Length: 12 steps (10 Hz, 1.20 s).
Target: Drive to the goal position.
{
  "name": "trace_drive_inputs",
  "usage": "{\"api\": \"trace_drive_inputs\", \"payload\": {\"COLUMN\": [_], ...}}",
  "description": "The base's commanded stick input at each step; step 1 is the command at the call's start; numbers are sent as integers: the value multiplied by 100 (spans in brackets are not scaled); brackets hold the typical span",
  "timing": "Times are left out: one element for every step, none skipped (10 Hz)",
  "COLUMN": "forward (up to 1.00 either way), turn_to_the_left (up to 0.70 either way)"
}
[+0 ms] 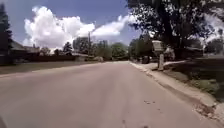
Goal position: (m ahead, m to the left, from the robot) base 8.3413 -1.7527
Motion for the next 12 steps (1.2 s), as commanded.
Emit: {"api": "trace_drive_inputs", "payload": {"forward": [70, 70, 70, 70, 70, 70, 70, 70, 70, 70, 70, 70], "turn_to_the_left": [0, 0, 0, 0, 0, 0, 0, 0, 0, 0, -16, -32]}}
